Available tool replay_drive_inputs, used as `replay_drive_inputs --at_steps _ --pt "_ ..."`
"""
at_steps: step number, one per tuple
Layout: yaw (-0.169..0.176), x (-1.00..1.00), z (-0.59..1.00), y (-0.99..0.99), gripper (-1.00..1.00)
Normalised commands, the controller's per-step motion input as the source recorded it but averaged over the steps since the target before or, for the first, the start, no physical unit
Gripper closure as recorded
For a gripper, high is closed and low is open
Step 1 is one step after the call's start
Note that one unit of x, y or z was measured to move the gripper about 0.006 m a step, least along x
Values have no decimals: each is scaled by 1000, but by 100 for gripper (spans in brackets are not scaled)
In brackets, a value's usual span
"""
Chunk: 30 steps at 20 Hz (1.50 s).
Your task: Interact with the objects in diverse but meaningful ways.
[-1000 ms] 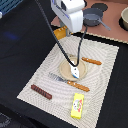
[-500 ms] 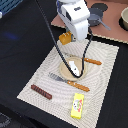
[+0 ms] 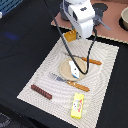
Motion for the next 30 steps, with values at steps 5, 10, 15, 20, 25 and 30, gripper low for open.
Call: replay_drive_inputs --at_steps 5,10,15,20,25,30 --pt "0 -689 -277 -375 100" --pt "5 -743 -415 -241 100" --pt "18 -540 -486 464 100" --pt "13 -366 -453 511 100" --pt "8 -190 -277 530 100" --pt "0 -243 531 167 -100"
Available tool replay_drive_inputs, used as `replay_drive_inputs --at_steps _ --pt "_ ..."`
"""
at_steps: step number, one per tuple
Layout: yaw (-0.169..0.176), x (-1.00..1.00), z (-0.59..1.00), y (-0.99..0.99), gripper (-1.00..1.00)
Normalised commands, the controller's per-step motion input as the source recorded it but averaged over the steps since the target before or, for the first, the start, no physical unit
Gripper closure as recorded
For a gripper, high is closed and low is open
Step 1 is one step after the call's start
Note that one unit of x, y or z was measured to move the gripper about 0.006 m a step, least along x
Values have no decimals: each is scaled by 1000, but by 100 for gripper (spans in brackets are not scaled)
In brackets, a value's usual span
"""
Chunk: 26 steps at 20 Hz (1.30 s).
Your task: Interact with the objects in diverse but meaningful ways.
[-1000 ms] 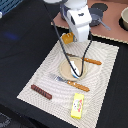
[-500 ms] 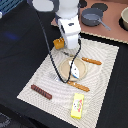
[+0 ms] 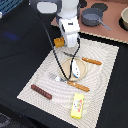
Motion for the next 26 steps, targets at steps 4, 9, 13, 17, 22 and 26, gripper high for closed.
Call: replay_drive_inputs --at_steps 4,9,13,17,22,26 --pt "0 -522 1000 104 -100" --pt "0 -448 975 26 -100" --pt "-5 -164 955 -369 -100" --pt "-89 210 670 -743 -100" --pt "-133 384 638 -562 -100" --pt "-123 559 602 -488 -100"
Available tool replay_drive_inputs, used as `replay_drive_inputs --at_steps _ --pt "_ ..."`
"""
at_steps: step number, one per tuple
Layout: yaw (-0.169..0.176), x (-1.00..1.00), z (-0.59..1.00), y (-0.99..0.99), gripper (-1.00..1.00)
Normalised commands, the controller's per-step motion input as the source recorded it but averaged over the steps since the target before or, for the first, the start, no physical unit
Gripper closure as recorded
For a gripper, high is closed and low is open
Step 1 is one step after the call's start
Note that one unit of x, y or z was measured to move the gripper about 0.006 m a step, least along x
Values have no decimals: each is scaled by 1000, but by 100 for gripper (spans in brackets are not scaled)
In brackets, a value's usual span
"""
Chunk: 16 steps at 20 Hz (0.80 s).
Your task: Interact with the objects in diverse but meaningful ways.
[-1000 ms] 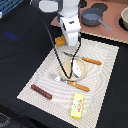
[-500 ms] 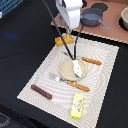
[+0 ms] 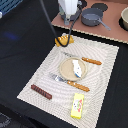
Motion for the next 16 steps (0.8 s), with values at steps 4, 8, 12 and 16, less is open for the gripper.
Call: replay_drive_inputs --at_steps 4,8,12,16 --pt "-119 781 441 -396 -100" --pt "-114 824 221 -444 -100" --pt "-89 446 -34 -724 -100" --pt "-13 192 -99 -937 -100"
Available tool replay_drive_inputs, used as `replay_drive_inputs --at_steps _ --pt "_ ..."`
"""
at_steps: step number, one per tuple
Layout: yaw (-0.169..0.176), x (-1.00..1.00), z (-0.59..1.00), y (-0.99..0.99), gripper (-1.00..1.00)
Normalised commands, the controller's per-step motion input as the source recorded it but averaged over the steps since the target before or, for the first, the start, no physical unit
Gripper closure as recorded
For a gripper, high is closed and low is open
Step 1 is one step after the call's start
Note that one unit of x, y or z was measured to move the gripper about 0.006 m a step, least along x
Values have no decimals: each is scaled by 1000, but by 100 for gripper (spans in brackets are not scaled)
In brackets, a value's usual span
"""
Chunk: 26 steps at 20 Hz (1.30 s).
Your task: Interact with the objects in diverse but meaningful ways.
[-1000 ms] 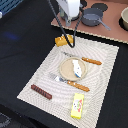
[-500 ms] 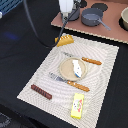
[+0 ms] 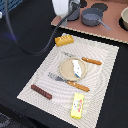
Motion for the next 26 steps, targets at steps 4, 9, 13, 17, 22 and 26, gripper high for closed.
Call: replay_drive_inputs --at_steps 4,9,13,17,22,26 --pt "-5 171 -66 -973 -100" --pt "-32 122 -63 -926 -100" --pt "-58 331 -27 -796 -100" --pt "-94 636 0 -576 -100" --pt "-101 675 -11 -549 -100" --pt "-87 761 -1 -568 -100"
